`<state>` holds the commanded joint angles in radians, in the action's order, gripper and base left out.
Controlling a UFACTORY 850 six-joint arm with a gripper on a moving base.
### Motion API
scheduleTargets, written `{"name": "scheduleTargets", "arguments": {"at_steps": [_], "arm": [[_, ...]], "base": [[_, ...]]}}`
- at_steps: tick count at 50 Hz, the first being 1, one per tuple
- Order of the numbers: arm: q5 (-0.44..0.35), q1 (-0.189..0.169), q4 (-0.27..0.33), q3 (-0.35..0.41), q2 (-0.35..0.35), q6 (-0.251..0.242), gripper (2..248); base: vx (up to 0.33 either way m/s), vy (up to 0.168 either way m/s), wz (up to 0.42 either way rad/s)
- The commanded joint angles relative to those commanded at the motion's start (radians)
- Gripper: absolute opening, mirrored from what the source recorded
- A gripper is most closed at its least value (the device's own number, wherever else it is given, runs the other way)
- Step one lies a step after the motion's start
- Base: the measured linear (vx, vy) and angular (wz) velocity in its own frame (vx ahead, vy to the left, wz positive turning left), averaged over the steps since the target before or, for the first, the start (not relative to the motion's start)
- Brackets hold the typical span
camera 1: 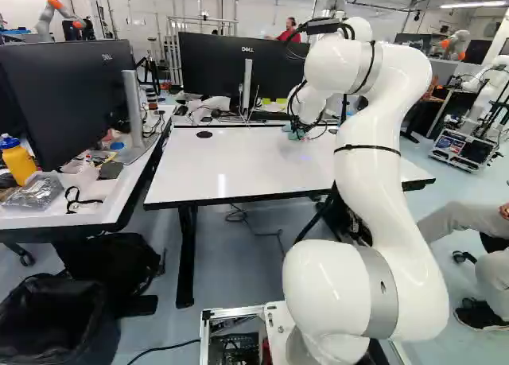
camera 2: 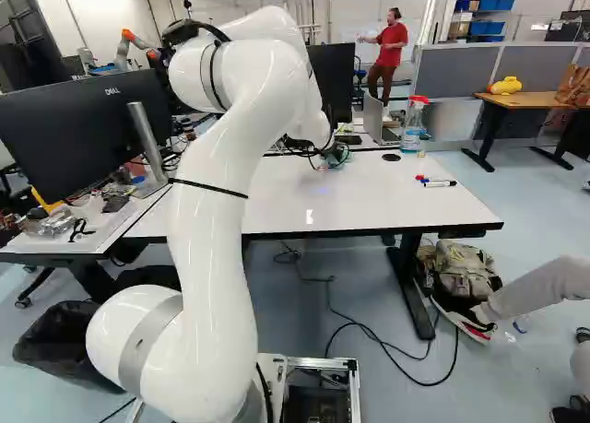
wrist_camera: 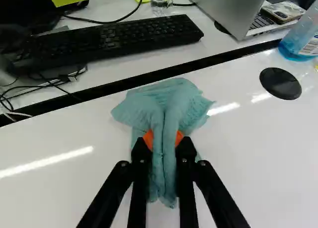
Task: Clean the table with the green towel
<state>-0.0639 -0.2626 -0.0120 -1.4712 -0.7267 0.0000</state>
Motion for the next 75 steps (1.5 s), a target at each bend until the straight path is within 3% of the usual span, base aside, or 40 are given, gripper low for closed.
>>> {"name": "scheduleTargets", "arguments": {"at_steps": [15,37,57,75], "arm": [[0.0,-0.028,0.0,0.031,0.022,0.0,60],[0.0,-0.066,0.0,-0.06,-0.042,0.0,60],[0.0,-0.046,0.0,-0.17,-0.118,0.0,60],[0.0,-0.01,0.0,-0.144,-0.1,0.0,60]], "base": [[0.0,0.0,0.0],[0.0,0.0,0.0],[0.0,0.0,0.0],[0.0,0.0,0.0]]}}
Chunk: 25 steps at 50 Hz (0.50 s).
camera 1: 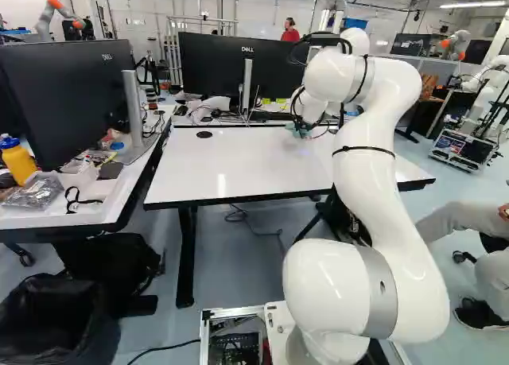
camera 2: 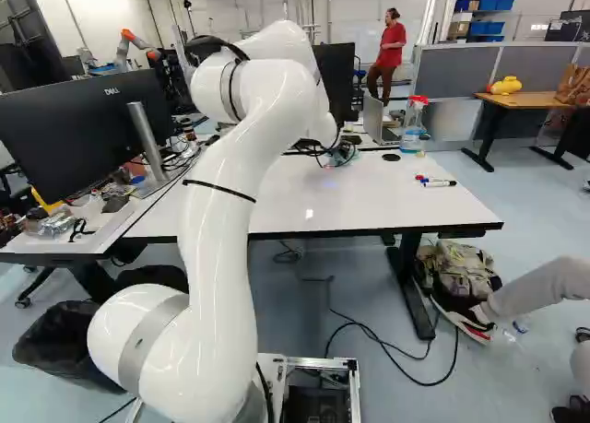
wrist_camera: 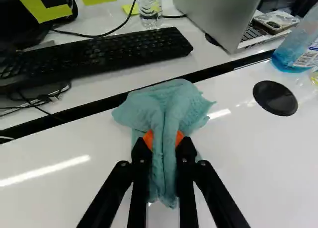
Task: Clean the table with the green towel
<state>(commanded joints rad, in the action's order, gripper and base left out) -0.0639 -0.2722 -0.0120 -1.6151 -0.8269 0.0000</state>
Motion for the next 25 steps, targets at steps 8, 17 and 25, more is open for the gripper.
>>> {"name": "scheduleTargets", "arguments": {"at_steps": [8,17,25], "arm": [[0.0,0.01,0.0,0.04,0.027,0.0,60],[0.0,0.011,0.0,0.048,0.035,0.0,60],[0.0,0.011,0.0,0.053,0.049,0.0,60]], "base": [[0.0,0.0,0.0],[0.0,0.0,0.0],[0.0,0.0,0.0]]}}
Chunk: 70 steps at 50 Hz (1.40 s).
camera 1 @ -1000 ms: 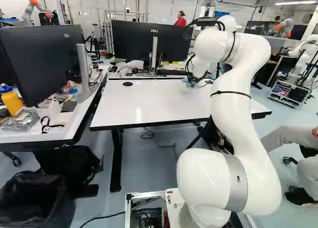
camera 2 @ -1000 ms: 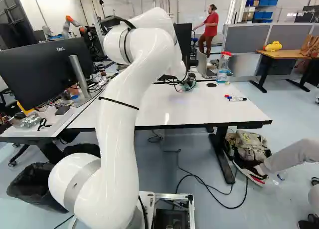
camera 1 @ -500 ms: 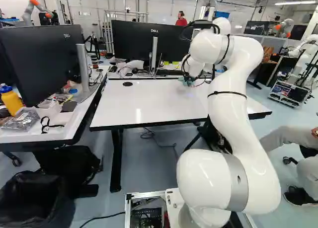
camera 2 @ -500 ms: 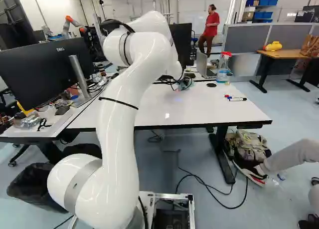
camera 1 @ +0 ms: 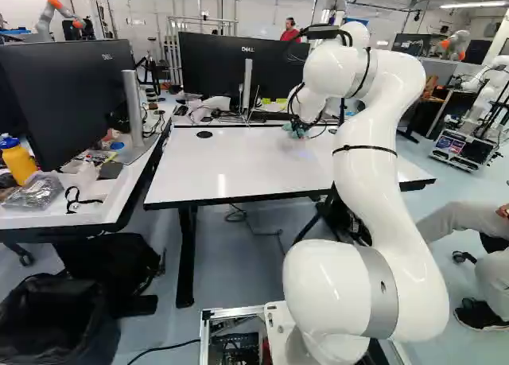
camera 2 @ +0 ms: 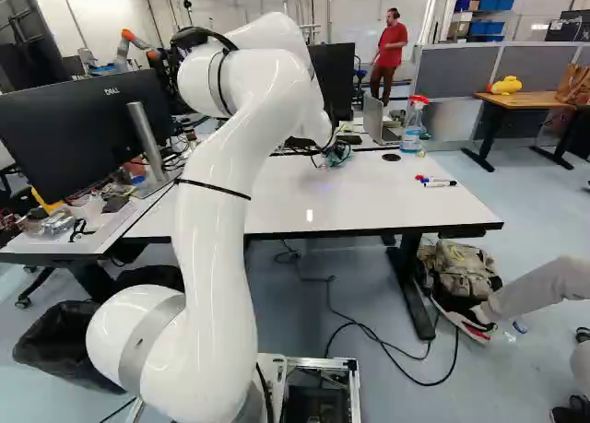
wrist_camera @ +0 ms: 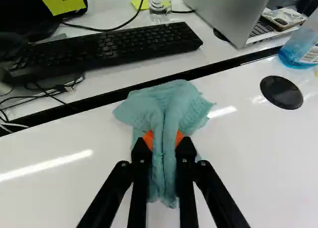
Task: Clean the table with the green towel
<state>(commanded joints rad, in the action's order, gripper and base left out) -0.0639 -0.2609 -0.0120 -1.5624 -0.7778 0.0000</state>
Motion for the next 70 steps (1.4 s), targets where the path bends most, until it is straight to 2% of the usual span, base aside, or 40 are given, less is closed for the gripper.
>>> {"name": "scheduleTargets", "arguments": {"at_steps": [10,34,70], "arm": [[0.0,0.007,0.0,0.028,0.036,0.0,60],[0.0,0.036,0.0,0.169,0.154,0.0,60],[0.0,0.023,0.0,0.377,0.31,0.0,60]], "base": [[0.0,0.0,0.0],[0.0,0.0,0.0],[0.0,0.0,0.0]]}}
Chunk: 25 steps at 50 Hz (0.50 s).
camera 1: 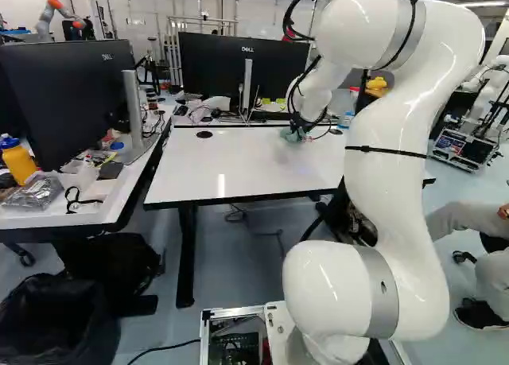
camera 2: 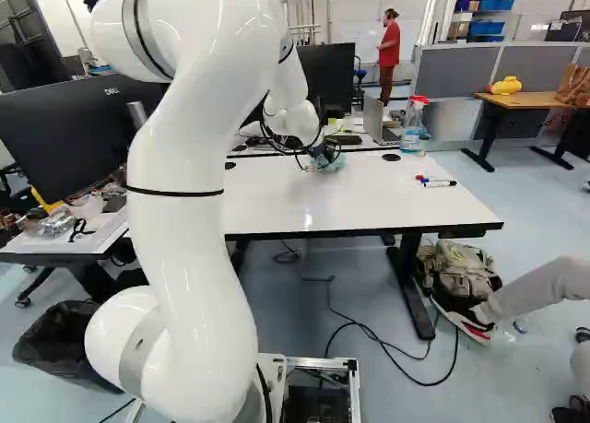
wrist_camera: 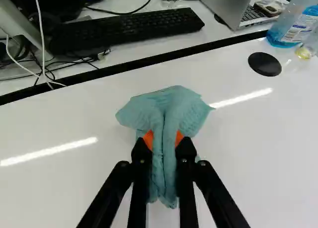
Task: Clean the table with the green towel
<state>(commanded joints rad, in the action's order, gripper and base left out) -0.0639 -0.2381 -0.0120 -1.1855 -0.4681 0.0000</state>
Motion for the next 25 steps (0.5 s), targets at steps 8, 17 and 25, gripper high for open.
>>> {"name": "scheduleTargets", "arguments": {"at_steps": [8,17,25], "arm": [[0.0,-0.004,0.0,0.046,0.036,0.0,60],[0.0,-0.009,0.0,0.093,0.073,0.0,60],[0.0,-0.012,0.0,0.126,0.099,0.0,60]], "base": [[0.0,0.0,0.0],[0.0,0.0,0.0],[0.0,0.0,0.0]]}}
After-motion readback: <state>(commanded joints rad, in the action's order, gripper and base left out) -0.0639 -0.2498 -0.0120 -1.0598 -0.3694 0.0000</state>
